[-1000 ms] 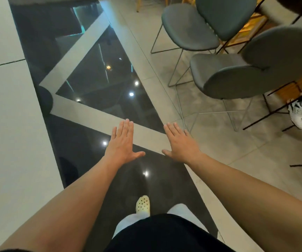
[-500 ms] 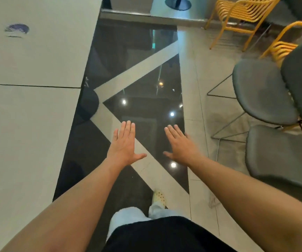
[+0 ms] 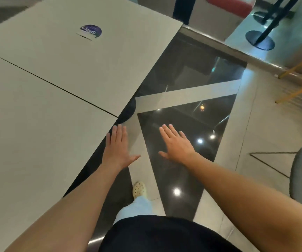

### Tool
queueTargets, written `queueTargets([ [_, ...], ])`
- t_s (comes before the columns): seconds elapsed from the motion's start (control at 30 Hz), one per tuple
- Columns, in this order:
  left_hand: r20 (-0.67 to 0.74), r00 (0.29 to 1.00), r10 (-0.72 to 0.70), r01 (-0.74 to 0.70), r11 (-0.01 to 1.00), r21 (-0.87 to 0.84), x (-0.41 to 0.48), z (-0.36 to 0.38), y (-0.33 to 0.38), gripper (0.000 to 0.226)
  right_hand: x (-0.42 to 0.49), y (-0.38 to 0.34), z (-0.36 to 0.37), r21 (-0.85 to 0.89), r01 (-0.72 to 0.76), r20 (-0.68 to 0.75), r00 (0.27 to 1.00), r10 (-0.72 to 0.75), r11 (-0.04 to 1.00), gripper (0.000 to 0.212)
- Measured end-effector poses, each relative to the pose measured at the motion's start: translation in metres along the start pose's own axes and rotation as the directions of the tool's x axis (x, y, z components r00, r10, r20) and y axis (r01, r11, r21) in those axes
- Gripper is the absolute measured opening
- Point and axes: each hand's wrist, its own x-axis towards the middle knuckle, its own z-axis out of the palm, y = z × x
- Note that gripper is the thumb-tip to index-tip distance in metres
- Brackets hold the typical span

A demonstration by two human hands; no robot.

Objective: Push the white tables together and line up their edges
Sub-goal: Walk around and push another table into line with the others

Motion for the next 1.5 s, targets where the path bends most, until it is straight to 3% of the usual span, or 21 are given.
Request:
queueTargets([
  [0.3, 0.051, 0.941, -0.334, 0.337, 0.937, -0.094, 0.062, -0.012, -0.040, 0.115, 0.140, -0.012, -0.043, -0.054, 0.298, 0.097, 0.951, -0.292, 0.953, 0.087],
  [0.63, 0.067, 0.732, -0.678, 0.680, 0.720, -0.140, 0.086, -0.011, -0.032, 0.116, 0.238, -0.030, -0.054, -0.150, 0.698, 0.272, 0.710, -0.650, 0.700, 0.085],
  [0.73, 0.060, 0.685, -0.726, 0.720, 0.662, -0.209, 0.087, -0.008, -0.011, 0.111, 0.244, -0.026, -0.054, -0.070, 0.724, 0.202, 0.684, -0.701, 0.686, 0.078],
  [0.8, 0.043, 0.603, -0.797, 0.751, 0.548, -0.369, 0.089, -0.004, 0.003, 0.093, 0.243, -0.025, -0.051, 0.122, 0.640, 0.055, 0.759, -0.649, 0.759, 0.056],
  [0.83, 0.061, 0.518, -0.853, 0.744, 0.415, -0.524, 0.091, -0.003, 0.010, 0.079, 0.243, -0.026, -0.050, 0.256, 0.540, 0.024, 0.826, -0.564, 0.802, 0.043],
  [0.9, 0.293, 0.308, -0.905, 0.594, -0.058, -0.803, 0.098, -0.003, 0.021, 0.053, 0.243, -0.031, -0.045, 0.537, 0.195, 0.121, 0.945, -0.303, 0.821, 0.029],
  [0.93, 0.452, 0.227, -0.863, 0.457, -0.315, -0.832, 0.104, -0.003, 0.023, 0.044, 0.245, -0.033, -0.041, 0.639, -0.002, 0.215, 0.961, -0.175, 0.770, 0.029],
  [0.97, 0.570, 0.168, -0.804, 0.318, -0.503, -0.804, 0.109, -0.003, 0.024, 0.038, 0.247, -0.035, -0.038, 0.700, -0.181, 0.318, 0.945, -0.074, 0.691, 0.032],
  [1.03, 0.698, 0.098, -0.710, 0.050, -0.697, -0.716, 0.119, -0.003, 0.020, 0.030, 0.251, -0.038, -0.032, 0.741, -0.436, 0.501, 0.866, 0.013, 0.510, 0.038],
  [1.13, 0.796, 0.061, -0.603, -0.248, -0.781, -0.573, 0.129, -0.003, 0.017, 0.030, 0.254, -0.042, -0.029, 0.755, -0.587, 0.628, 0.775, -0.065, 0.293, 0.038],
  [1.2, 0.831, 0.105, -0.547, -0.306, -0.813, -0.496, 0.129, -0.002, 0.019, 0.030, 0.255, -0.045, -0.028, 0.756, -0.625, 0.651, 0.748, -0.125, 0.196, 0.038],
  [1.33, 0.840, 0.257, -0.478, -0.465, -0.823, -0.326, 0.138, -0.006, 0.015, 0.043, 0.257, -0.049, -0.027, 0.742, -0.667, 0.665, 0.719, -0.202, 0.068, 0.039],
  [1.5, 0.828, 0.286, -0.483, -0.508, -0.809, -0.296, 0.149, -0.002, 0.009, 0.045, 0.257, -0.056, -0.027, 0.722, -0.690, 0.662, 0.709, -0.241, -0.046, 0.033],
])
